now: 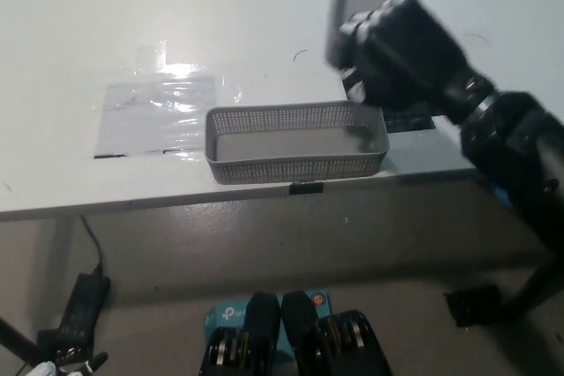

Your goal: The robot uses its right hand to pick up the grey box kept on the middle on the desk and place it on top of another box next to it in a right angle

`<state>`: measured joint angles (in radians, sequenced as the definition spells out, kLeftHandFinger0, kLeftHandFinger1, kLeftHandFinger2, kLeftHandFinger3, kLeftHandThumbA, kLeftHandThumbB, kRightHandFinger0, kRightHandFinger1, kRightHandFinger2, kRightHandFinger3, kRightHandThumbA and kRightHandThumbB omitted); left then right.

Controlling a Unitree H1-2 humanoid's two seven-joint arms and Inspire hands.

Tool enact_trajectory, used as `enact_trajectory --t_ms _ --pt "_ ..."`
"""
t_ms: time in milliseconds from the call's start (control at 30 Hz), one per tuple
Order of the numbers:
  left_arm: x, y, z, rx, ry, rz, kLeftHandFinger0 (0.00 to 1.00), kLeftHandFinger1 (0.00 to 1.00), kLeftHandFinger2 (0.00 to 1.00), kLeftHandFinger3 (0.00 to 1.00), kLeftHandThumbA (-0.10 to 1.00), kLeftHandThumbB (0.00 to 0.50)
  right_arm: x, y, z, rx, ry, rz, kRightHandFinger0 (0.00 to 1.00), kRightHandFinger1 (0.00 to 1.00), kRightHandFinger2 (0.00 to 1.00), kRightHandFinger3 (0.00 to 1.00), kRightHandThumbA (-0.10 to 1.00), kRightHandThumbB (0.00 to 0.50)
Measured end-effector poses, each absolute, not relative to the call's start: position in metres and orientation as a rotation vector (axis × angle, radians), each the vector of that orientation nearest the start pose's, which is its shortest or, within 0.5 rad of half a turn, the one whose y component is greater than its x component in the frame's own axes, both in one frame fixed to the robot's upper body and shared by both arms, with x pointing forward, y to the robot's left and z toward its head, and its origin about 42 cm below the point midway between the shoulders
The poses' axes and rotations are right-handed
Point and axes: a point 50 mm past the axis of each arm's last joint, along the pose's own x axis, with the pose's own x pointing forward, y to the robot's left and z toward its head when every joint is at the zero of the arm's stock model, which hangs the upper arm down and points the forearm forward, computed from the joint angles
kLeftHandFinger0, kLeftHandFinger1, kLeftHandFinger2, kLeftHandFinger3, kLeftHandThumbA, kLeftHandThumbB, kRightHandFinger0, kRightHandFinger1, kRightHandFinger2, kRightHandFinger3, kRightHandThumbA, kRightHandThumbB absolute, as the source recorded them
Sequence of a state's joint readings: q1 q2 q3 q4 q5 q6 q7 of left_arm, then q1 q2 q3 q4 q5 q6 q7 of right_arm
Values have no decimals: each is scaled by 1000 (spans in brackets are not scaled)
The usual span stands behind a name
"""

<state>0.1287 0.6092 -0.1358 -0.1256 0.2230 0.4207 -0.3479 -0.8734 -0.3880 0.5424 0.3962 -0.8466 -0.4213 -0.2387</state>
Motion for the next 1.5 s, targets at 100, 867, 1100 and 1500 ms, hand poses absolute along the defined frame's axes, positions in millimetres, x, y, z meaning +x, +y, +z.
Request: enact_trajectory --t_ms 100,867,1100,1500 --pt "233 370 102 759 560 -329 1 0 0 56 1000 273 467 -135 292 -1311 -1076 476 0 0 292 238 -100 134" --pt "250 368 112 782 536 -362 36 0 4 132 1000 304 459 -123 257 -1200 -959 663 0 15 281 194 -100 212" --pt "253 368 113 782 530 -364 5 2 28 110 1000 284 461 -127 236 -1204 -880 685 0 12 292 221 -100 208" --pt "254 368 114 784 532 -372 3 10 24 69 1000 304 468 -130 215 -1253 -866 670 0 220 621 603 -100 100"
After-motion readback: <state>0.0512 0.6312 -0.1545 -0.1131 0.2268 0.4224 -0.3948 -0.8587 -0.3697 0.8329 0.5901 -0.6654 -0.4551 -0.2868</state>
